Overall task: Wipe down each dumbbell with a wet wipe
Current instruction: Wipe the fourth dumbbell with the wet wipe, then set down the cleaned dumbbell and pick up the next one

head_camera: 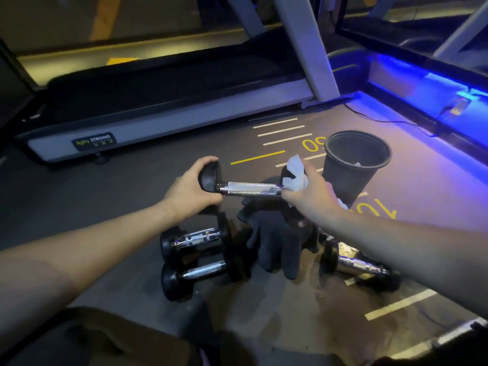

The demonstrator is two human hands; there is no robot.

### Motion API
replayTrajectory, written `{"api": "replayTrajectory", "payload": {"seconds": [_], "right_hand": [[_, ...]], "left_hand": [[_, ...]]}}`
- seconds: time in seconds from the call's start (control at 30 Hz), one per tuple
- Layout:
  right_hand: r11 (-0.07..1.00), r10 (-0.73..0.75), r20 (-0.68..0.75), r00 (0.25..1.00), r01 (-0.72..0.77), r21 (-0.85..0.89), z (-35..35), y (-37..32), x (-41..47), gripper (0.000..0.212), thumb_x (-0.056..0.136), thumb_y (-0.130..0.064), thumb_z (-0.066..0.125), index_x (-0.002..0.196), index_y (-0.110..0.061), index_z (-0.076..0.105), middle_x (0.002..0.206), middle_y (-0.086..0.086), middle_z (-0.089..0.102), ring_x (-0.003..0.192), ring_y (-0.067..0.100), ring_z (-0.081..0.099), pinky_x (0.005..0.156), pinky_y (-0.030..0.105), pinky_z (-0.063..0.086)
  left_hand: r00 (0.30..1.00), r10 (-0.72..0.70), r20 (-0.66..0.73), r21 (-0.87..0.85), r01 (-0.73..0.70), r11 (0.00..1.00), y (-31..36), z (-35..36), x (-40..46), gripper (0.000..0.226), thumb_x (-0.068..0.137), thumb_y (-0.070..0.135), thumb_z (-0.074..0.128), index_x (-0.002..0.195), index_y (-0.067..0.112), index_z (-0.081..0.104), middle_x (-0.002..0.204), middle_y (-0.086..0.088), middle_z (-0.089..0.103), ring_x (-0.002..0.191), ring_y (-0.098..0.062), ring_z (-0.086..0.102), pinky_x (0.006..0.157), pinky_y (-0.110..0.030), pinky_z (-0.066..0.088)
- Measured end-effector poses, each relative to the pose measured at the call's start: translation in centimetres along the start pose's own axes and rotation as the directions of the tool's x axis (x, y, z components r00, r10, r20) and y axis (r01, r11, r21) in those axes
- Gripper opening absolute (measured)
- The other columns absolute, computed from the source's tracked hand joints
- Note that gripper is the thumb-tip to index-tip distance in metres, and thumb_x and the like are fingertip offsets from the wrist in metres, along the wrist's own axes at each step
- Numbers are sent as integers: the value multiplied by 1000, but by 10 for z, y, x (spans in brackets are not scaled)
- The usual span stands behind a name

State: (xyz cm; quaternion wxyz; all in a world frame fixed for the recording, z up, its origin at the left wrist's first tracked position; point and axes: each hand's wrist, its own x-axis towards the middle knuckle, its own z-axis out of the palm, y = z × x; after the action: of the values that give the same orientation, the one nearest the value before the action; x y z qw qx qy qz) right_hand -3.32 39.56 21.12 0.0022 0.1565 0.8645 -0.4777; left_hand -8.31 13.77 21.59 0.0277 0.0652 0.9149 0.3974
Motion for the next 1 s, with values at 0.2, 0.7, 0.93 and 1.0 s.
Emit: {"api": "replayTrajectory", "payload": {"seconds": [0.2,0.7,0.93,1.0], "right_hand": [[994,-97,23,995,98,-57,33,-32,-27,73,75,-28,68,133,-51,31,96,2,60,65,28,65,39,39,55],[977,124,263,957,-71,-203,174,57,-82,88,71,-40,70,143,-51,21,122,0,60,98,28,65,80,47,58],[964,184,314,931,-109,-243,200,99,-80,84,70,-42,69,142,-45,27,122,0,62,105,27,63,88,48,55],[959,190,329,925,-104,-263,202,106,-77,85,73,-41,68,147,-39,26,126,4,61,107,28,62,90,48,53]], "left_hand": [[998,-9,-63,8,9,1000,-30,-43,-40,84,56,29,82,129,53,48,114,18,64,101,-13,64,88,-30,55],[945,-320,75,-100,326,940,-189,9,-144,85,45,41,74,121,65,46,114,16,68,106,-8,64,94,-21,48],[905,-410,115,-109,422,900,-228,55,-161,85,66,18,82,135,51,46,115,11,66,109,-12,62,91,-21,44],[907,-407,107,-112,418,902,-231,64,-164,85,69,13,82,136,51,45,116,13,65,109,-10,60,89,-19,42]]}}
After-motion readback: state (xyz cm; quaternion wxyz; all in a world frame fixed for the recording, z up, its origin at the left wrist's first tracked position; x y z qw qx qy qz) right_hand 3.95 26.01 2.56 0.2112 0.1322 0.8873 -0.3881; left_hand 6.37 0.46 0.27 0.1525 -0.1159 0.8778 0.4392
